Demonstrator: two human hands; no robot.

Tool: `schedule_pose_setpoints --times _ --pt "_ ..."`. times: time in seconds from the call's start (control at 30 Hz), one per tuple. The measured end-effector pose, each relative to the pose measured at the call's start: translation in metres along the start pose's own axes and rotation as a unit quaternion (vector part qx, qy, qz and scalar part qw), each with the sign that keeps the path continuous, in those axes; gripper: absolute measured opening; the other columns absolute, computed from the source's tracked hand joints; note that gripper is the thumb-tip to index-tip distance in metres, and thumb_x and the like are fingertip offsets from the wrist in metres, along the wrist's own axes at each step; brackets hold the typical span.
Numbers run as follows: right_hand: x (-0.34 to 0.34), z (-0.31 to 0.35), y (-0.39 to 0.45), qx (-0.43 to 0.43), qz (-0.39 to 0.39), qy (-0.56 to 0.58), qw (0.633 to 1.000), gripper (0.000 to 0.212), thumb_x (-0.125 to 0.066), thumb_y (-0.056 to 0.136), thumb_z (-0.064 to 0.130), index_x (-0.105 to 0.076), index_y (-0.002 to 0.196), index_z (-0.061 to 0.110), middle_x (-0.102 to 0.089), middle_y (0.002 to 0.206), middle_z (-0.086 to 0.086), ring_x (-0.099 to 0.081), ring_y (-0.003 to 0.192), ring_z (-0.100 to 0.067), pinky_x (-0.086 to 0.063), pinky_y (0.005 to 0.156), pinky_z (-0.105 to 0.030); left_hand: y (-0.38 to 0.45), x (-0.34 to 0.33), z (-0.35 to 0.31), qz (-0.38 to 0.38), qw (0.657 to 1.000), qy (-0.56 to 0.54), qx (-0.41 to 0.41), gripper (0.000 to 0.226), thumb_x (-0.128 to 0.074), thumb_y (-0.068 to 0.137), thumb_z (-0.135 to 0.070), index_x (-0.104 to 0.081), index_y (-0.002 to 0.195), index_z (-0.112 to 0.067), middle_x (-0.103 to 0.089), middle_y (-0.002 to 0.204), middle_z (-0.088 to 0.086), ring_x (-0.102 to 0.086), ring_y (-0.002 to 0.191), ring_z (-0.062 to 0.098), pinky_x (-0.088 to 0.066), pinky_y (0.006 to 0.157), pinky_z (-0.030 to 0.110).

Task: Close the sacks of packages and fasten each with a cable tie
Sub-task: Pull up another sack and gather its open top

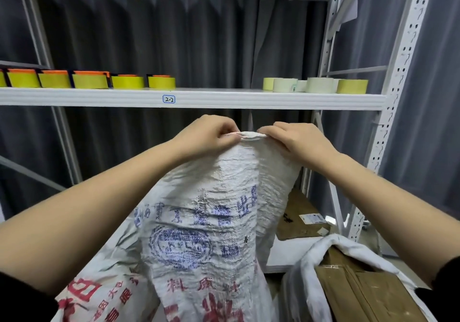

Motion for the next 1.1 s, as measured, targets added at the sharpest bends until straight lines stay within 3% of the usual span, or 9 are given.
schedule_pose_setpoints --times 0.1,0.17,0.3,0.4,0.47,0.63,0.73,0.93,1.1 --pt "-0.016 -0.010 0.001 -0.119 0.133 0.135 0.975 0.047 -0.024 0.097 0.057 -0.055 0.122 0.033 -0.067 0.111 0.009 -0.061 0.097 -0.016 -0.049 0.076 -0.039 -0.007 0.000 -0.014 -0.094 0.936 0.306 -0.144 0.008 -0.065 0.081 -0.012 -0.062 0.088 -0.012 -0.065 0.073 0.005 -0.060 0.057 0.032 -0.038 0.045 0.031" --pt "-0.021 -0.009 -0.001 -0.116 0.179 0.123 0.969 0.038 -0.027 0.100 0.052 -0.055 0.112 0.029 -0.067 0.097 0.005 -0.062 0.087 -0.020 -0.048 0.074 -0.040 -0.012 -0.006 -0.015 -0.095 0.913 0.359 -0.169 0.018 -0.069 0.072 -0.002 -0.059 0.085 -0.008 -0.060 0.069 0.007 -0.054 0.045 0.032 -0.033 0.038 0.029" --pt "-0.014 -0.005 -0.001 -0.077 0.123 0.047 0.988 0.017 -0.044 0.100 0.034 -0.055 0.104 0.022 -0.066 0.089 0.003 -0.061 0.078 -0.022 -0.049 0.066 -0.040 -0.004 -0.009 0.006 -0.008 0.993 0.114 0.010 0.008 -0.053 0.088 -0.021 -0.057 0.093 -0.017 -0.066 0.088 0.001 -0.060 0.076 0.022 -0.046 0.067 0.034" --pt "-0.006 -0.002 -0.002 -0.054 0.052 0.019 0.997 0.025 -0.063 0.085 0.012 -0.061 0.110 0.017 -0.068 0.097 0.000 -0.065 0.078 -0.025 -0.051 0.057 -0.040 -0.002 -0.025 0.010 0.082 0.982 -0.154 0.076 0.016 -0.055 0.093 -0.023 -0.066 0.098 -0.012 -0.068 0.093 -0.003 -0.058 0.081 0.008 -0.044 0.078 0.025" --pt "-0.007 0.004 -0.004 -0.030 0.034 -0.006 0.999 0.034 -0.069 0.078 0.006 -0.062 0.111 0.013 -0.068 0.097 -0.003 -0.065 0.073 -0.027 -0.050 0.050 -0.038 0.000 -0.024 0.011 0.074 0.982 -0.156 0.074 0.020 -0.056 0.093 -0.023 -0.070 0.093 -0.010 -0.068 0.086 -0.002 -0.054 0.076 0.007 -0.043 0.074 0.027" --pt "-0.014 -0.003 -0.007 -0.060 0.095 0.046 0.993 0.041 -0.029 0.099 0.050 -0.054 0.124 0.029 -0.066 0.114 0.011 -0.064 0.096 -0.015 -0.052 0.072 -0.034 -0.008 -0.006 0.011 -0.009 0.999 -0.026 0.032 0.009 -0.060 0.089 -0.021 -0.069 0.090 -0.021 -0.069 0.084 -0.008 -0.061 0.078 0.006 -0.046 0.073 0.027" --pt "-0.025 -0.018 -0.020 -0.074 0.158 0.053 0.983 0.039 -0.032 0.102 0.038 -0.042 0.139 0.032 -0.058 0.132 0.011 -0.060 0.111 -0.016 -0.050 0.084 -0.032 -0.013 -0.001 0.002 -0.039 0.988 0.144 -0.026 0.012 -0.055 0.091 -0.023 -0.064 0.097 -0.018 -0.070 0.090 -0.003 -0.063 0.082 0.022 -0.047 0.070 0.034" --pt "-0.009 -0.019 -0.032 -0.049 -0.011 -0.059 0.997 0.069 -0.071 0.067 -0.009 -0.044 0.124 0.019 -0.059 0.088 -0.011 -0.051 0.049 -0.031 -0.040 0.036 -0.028 -0.023 -0.023 -0.017 -0.060 0.928 0.331 -0.161 0.027 -0.067 0.072 0.005 -0.048 0.086 -0.007 -0.047 0.074 0.012 -0.033 0.033 0.027 -0.024 0.034 0.026" --pt "-0.021 -0.011 -0.027 -0.106 0.058 0.061 0.991 0.044 -0.035 0.090 0.041 -0.057 0.125 0.024 -0.065 0.112 0.003 -0.065 0.087 -0.024 -0.052 0.064 -0.036 -0.025 -0.029 -0.014 -0.114 0.872 0.444 -0.174 0.048 -0.070 0.056 0.004 -0.032 0.080 -0.012 -0.034 0.054 0.003 -0.014 0.035 0.017 -0.005 0.043 0.017"
Point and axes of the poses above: each hand's wrist, its own y-axis towards the middle knuckle, its own x-axis out of the back of the hand, z = x × y, the point moved 8 cm from there along y, towards the middle knuckle
